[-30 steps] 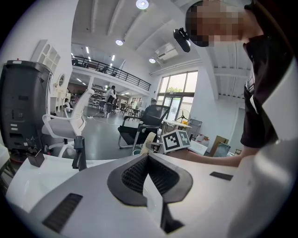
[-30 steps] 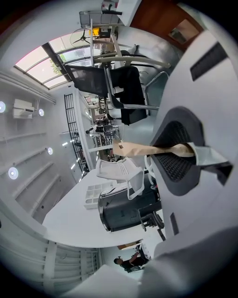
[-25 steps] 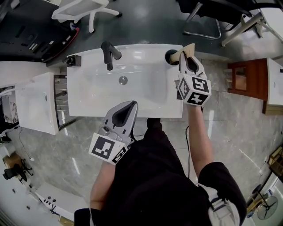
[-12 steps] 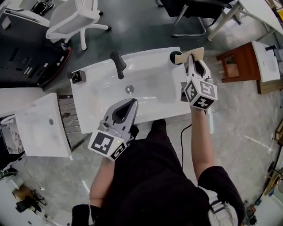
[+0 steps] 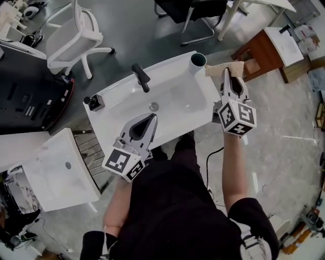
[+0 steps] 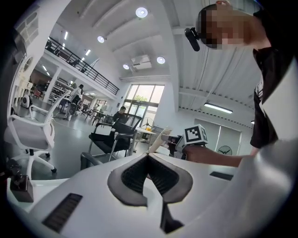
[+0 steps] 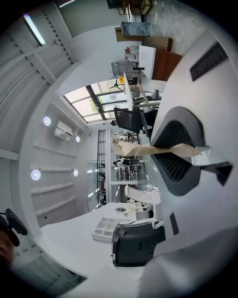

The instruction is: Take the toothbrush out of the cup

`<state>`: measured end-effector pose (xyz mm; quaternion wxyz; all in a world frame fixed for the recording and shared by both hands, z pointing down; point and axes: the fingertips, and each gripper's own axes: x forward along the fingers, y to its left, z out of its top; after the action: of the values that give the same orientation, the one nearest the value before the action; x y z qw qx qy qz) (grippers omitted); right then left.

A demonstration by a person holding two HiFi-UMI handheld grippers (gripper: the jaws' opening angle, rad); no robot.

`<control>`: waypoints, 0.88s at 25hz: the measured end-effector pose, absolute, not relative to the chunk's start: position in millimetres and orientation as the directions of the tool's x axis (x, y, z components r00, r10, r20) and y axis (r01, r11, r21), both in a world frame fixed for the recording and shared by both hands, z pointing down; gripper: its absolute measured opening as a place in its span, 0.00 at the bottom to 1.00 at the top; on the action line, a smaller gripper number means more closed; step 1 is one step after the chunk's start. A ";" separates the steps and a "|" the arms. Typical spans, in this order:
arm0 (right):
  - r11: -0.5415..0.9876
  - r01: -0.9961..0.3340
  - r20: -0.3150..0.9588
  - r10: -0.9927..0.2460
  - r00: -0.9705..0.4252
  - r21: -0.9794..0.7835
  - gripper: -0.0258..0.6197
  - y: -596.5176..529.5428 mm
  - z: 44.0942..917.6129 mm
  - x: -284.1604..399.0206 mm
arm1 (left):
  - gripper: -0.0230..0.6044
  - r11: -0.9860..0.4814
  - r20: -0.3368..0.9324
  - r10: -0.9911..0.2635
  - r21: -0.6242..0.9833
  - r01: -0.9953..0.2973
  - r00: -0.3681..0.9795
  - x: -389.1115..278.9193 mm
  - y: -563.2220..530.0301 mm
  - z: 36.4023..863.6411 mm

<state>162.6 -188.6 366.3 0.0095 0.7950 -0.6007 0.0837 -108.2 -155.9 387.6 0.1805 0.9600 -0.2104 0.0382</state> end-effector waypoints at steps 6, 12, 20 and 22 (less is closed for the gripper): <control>-0.299 -0.949 0.177 -0.944 0.279 -0.100 0.12 -124.9 374.4 138.9 | 0.06 -0.872 0.144 -0.327 0.334 -0.357 0.934 -113.3 -135.6 385.2; -0.280 -0.947 0.198 -0.948 0.247 -0.157 0.12 -64.4 385.1 114.7 | 0.06 -0.900 0.130 -0.261 0.327 -0.290 0.957 -97.3 -109.8 383.1; -0.242 -0.947 0.198 -0.959 0.202 -0.210 0.12 7.0 378.5 92.4 | 0.06 -0.922 0.121 -0.196 0.314 -0.225 0.973 -66.7 -58.4 371.1; -0.225 -0.949 0.187 -0.965 0.185 -0.219 0.12 25.7 372.7 87.8 | 0.06 -0.929 0.122 -0.182 0.303 -0.211 0.976 -61.2 -39.7 367.0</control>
<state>87.8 25.7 372.7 -0.0265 0.7694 -0.6220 0.1432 -61.2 -39.7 367.0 0.1592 0.9811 -0.1000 0.0461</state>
